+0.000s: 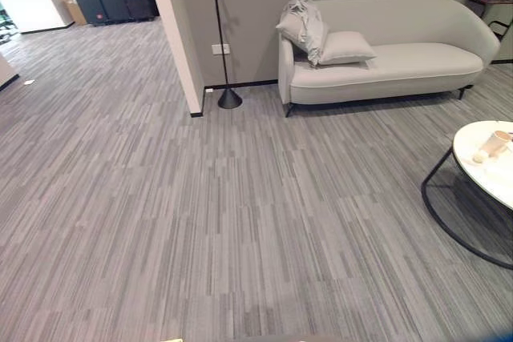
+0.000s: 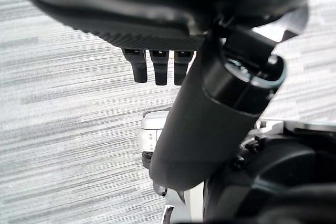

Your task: Hang the clothes on the sofa on the clothes rack.

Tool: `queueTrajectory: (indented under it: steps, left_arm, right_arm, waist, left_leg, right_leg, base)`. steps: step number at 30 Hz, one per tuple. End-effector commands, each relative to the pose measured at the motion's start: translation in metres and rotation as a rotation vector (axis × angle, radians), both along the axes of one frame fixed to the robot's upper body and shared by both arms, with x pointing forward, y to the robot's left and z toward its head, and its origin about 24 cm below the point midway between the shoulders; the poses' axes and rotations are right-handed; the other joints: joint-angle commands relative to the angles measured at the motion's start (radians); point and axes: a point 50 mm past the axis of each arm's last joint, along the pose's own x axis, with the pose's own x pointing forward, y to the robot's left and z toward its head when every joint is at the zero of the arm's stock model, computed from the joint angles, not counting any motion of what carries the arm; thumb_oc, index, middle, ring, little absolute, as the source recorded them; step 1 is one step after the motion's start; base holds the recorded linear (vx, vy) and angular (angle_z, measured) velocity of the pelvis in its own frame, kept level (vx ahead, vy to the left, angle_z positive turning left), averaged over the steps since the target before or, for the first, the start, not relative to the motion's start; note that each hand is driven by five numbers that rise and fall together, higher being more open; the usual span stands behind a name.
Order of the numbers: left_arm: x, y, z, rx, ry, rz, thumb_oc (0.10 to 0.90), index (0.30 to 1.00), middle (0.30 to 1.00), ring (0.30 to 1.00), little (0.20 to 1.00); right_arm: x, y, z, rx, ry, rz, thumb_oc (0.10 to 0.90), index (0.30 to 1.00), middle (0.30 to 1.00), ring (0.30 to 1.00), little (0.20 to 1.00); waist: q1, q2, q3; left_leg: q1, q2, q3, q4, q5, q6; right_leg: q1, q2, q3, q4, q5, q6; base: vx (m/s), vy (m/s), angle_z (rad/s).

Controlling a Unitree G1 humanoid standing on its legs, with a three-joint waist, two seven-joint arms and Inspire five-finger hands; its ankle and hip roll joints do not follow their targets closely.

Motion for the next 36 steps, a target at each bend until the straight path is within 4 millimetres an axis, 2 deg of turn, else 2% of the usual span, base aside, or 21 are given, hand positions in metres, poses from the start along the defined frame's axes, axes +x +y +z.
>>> queueTrajectory:
  steps: [1,7,8,10,15,19,28,33,34,36]
  left_arm:
    - [0.069,-0.032,0.002,-0.137,-0.213,-0.008,0.800,0.900,0.900,0.900,0.900]
    - [0.051,-0.024,0.000,-0.097,-0.147,0.071,0.800,0.900,0.900,0.900,0.900]
    - [0.038,-0.021,-0.002,-0.083,-0.099,0.103,0.800,0.900,0.900,0.900,0.900]
    - [0.030,-0.023,-0.002,-0.084,-0.075,0.109,0.800,0.900,0.900,0.900,0.900]
    - [0.029,-0.026,-0.003,-0.091,-0.073,0.085,0.800,0.900,0.900,0.900,0.900]
    - [0.028,-0.026,-0.003,-0.075,-0.063,0.041,0.800,0.900,0.900,0.900,0.900]
    - [0.033,-0.025,-0.003,-0.035,-0.066,-0.019,0.800,0.900,0.900,0.900,0.900]
    - [0.039,-0.028,-0.003,-0.035,-0.071,-0.060,0.800,0.900,0.900,0.900,0.900]
    - [0.045,-0.029,-0.002,-0.038,-0.092,-0.085,0.800,0.900,0.900,0.900,0.900]
    - [0.051,-0.029,-0.001,-0.043,-0.108,-0.105,0.800,0.900,0.900,0.900,0.900]
  right_arm:
    - [-0.048,-0.007,0.005,-0.005,0.222,-0.076,0.800,0.900,0.900,0.900,0.900]
    - [-0.025,-0.003,0.002,0.009,0.174,-0.002,0.800,0.900,0.900,0.900,0.900]
    - [-0.003,-0.001,0.001,0.014,0.105,0.050,0.800,0.900,0.900,0.900,0.900]
    - [0.016,0.002,0.000,0.014,0.033,0.102,0.800,0.900,0.900,0.900,0.900]
    - [0.046,0.011,0.001,0.013,-0.075,0.166,0.800,0.900,0.900,0.900,0.900]
    - [0.048,0.022,0.000,0.025,-0.070,0.239,0.800,0.900,0.900,0.900,0.900]
    - [0.036,0.014,0.000,-0.008,0.003,0.174,0.800,0.900,0.900,0.900,0.900]
    - [0.038,0.014,0.000,-0.034,0.038,0.321,0.800,0.900,0.900,0.900,0.900]
    - [0.039,0.016,0.000,-0.037,0.048,0.430,0.800,0.900,0.900,0.900,0.900]
    - [0.041,0.016,0.000,-0.035,0.056,0.478,0.800,0.900,0.900,0.900,0.900]
  waist:
    - [-0.001,-0.046,-0.008]
    - [0.006,-0.044,-0.012]
    - [0.006,-0.043,-0.012]
    - [0.003,-0.042,-0.010]
    - [0.006,-0.039,-0.004]
    - [0.006,-0.039,0.001]
    - [-0.007,-0.034,0.009]
    - [-0.007,-0.032,0.020]
    - [-0.006,-0.030,0.025]
    - [-0.004,-0.028,0.028]
  left_leg:
    - [-0.024,-0.052,-0.072,-0.060,0.035,0.013]
    - [-0.021,-0.048,-0.068,-0.060,0.037,0.012]
    - [-0.021,-0.045,-0.066,-0.060,0.040,0.011]
    - [-0.021,-0.042,-0.062,-0.060,0.041,0.010]
    - [-0.024,-0.036,-0.068,-0.060,0.046,0.007]
    - [-0.025,-0.029,-0.074,-0.060,0.047,0.004]
    - [-0.016,-0.013,-0.085,-0.060,0.048,-0.004]
    - [-0.017,-0.004,-0.085,-0.060,0.050,-0.009]
    - [-0.017,0.002,-0.085,-0.060,0.052,-0.012]
    - [-0.014,0.011,-0.081,-0.060,0.052,-0.017]
  right_leg:
    - [0.081,-0.068,-0.045,-0.227,0.180,0.099]
    - [0.087,-0.068,-0.044,-0.227,0.173,0.097]
    - [0.088,-0.066,-0.041,-0.227,0.168,0.095]
    - [0.089,-0.063,-0.037,-0.227,0.167,0.093]
    - [0.089,-0.058,-0.038,-0.227,0.160,0.089]
    - [0.096,-0.053,-0.039,-0.227,0.150,0.084]
    - [0.116,-0.039,-0.044,-0.227,0.126,0.073]
    - [0.117,-0.031,-0.045,-0.227,0.120,0.069]
    - [0.117,-0.027,-0.045,-0.227,0.117,0.067]
    - [0.118,-0.023,-0.047,-0.227,0.113,0.066]
  base:
    - [0.00,0.000,0.00]
    - [0.00,-0.006,0.00]
    - [-0.01,-0.048,0.00]
    - [-0.01,-0.045,0.00]
    - [-0.01,-0.057,0.01]
    - [0.00,-0.072,0.06]
    - [0.02,-0.057,0.03]
    - [0.02,-0.073,0.01]
    - [0.03,-0.081,0.00]
    - [0.03,-0.079,-0.01]
